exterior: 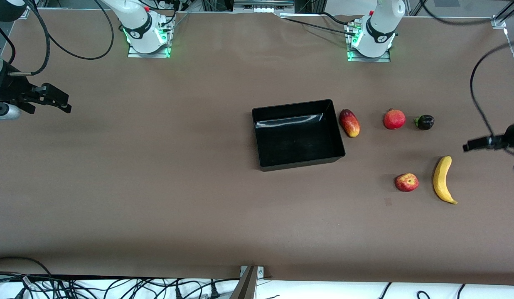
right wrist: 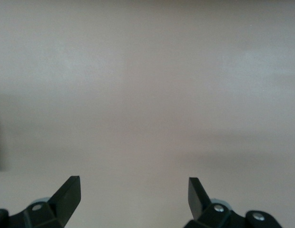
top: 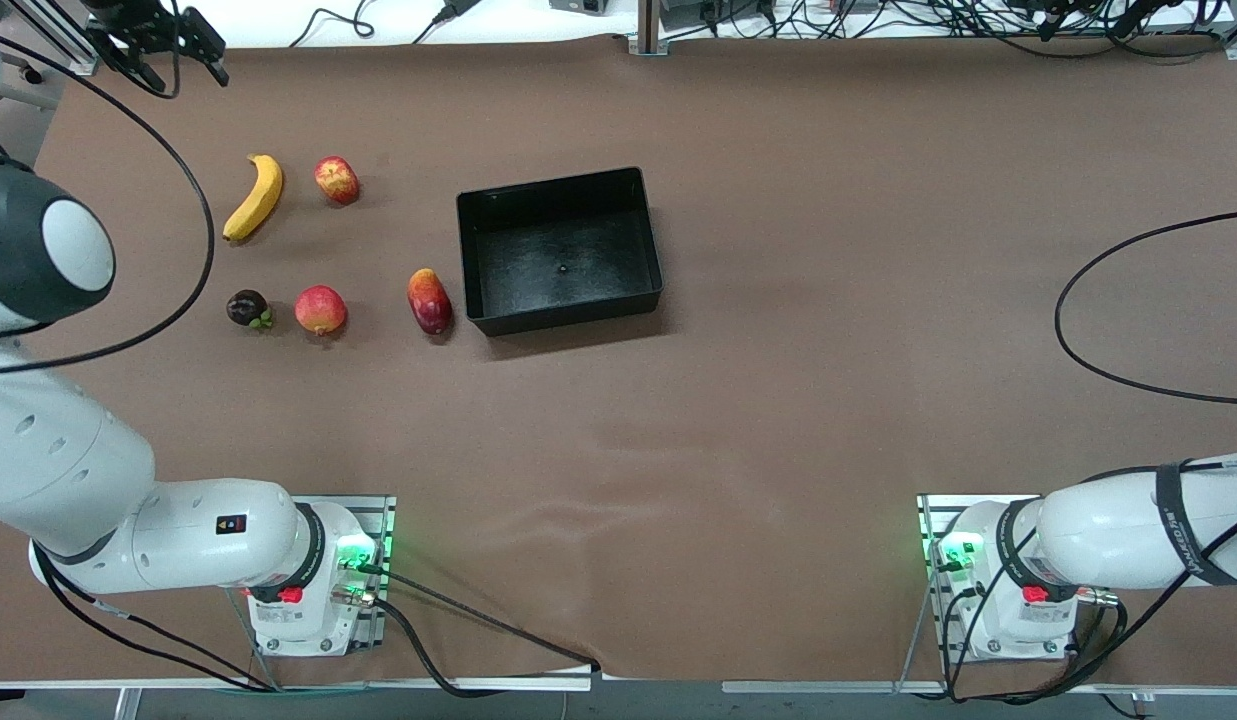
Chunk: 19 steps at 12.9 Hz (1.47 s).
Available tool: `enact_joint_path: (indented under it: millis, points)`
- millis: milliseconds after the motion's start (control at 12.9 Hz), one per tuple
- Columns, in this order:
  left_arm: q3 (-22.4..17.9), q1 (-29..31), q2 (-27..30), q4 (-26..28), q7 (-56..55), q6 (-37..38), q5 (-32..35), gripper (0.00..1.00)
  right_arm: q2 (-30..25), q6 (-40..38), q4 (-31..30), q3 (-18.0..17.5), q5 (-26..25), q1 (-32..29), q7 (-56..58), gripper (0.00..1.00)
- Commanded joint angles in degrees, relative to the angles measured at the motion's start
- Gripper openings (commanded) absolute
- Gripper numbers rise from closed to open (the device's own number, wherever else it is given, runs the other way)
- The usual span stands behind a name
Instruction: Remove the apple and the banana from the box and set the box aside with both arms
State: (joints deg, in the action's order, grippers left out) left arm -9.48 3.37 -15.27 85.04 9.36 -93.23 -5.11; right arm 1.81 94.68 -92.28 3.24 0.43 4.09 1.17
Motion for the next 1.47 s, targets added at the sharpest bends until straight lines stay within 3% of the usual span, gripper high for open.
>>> enact_joint_path:
  millis: [0,233,465,620,776,1008,1241,1396]
  points:
    - [-3.60,-6.25,8.12,1.80,-0.13,6.02,-0.96,1.00,-0.23,-0.46,2.00,-0.08,0.19,-0.31,0.41,1.00]
    - [-5.99,-12.67,14.72,2.59,-0.83,11.21,0.88,1.00,1.09,-0.29,3.24,0.01,3.87,-0.49,0.85,1.00]
    - [-5.99,-17.24,18.16,4.25,-4.24,13.42,4.04,1.00,1.70,-1.68,2.64,-0.42,3.71,0.12,1.38,1.00]
    - [-5.56,-19.36,19.75,5.84,-10.03,13.77,6.25,1.00,3.99,-9.22,2.10,-0.51,3.70,3.01,1.12,1.00]
    - [-4.68,-19.37,20.63,5.41,-11.73,15.62,6.25,1.00,5.74,-8.03,2.19,-0.51,4.67,7.22,1.29,1.00]
    - [-3.97,-19.11,21.77,5.05,-11.82,17.19,6.08,1.00,11.27,-0.67,2.10,-0.51,7.22,15.39,-0.37,1.00]
    - [-3.80,-18.58,22.13,4.79,-11.73,18.17,5.72,1.00,18.29,10.66,2.19,-0.51,11.07,24.00,-12.92,1.00]
    - [-0.57,-14.91,22.04,4.79,-11.30,18.61,5.64,1.00,23.57,18.48,2.45,-0.51,11.35,29.45,-16.10,1.00]
